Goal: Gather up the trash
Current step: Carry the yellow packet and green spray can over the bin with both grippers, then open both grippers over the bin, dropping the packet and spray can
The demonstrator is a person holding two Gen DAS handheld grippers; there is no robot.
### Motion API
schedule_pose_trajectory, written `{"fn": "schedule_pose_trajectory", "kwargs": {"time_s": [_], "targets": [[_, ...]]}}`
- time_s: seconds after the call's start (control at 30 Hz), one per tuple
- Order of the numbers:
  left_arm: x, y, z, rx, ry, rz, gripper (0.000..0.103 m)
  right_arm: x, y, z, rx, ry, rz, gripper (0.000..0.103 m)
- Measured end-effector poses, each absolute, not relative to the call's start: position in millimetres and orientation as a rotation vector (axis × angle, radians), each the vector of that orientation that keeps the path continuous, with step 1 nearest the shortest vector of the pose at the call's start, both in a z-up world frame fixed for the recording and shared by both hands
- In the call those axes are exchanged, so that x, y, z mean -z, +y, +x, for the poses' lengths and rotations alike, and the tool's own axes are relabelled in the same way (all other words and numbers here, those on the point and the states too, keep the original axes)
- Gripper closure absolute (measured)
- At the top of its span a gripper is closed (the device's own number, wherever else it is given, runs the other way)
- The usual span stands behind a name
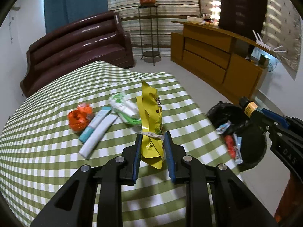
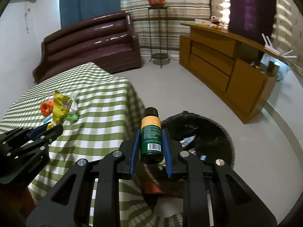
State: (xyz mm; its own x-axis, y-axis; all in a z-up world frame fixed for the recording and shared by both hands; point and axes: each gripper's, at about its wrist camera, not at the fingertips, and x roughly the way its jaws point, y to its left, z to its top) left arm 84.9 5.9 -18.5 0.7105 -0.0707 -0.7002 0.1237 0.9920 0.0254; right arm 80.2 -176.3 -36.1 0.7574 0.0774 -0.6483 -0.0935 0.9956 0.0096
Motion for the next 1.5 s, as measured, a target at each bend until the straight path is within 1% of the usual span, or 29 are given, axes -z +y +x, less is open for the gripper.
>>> {"fn": "schedule_pose_trajectory", "kwargs": {"time_s": [0.4, 0.67, 1.5], "targets": [[15.3, -45.4, 89.9, 0.203, 0.753, 0.107, 0.078, 34.6, -224.3, 78.2, 0.024, 0.689, 0.008, 0.08], [19.4, -73.6, 100.2, 0.242, 0.755, 0.135, 0.078, 37.2, -238.1, 82.0, 0.053, 0.69, 0.025, 0.08], [37.6, -112.7, 128.9, 0.274, 0.783, 0.178, 0.078, 52.0, -261.7, 94.6, 0.118, 0.699, 0.068, 0.08]]}}
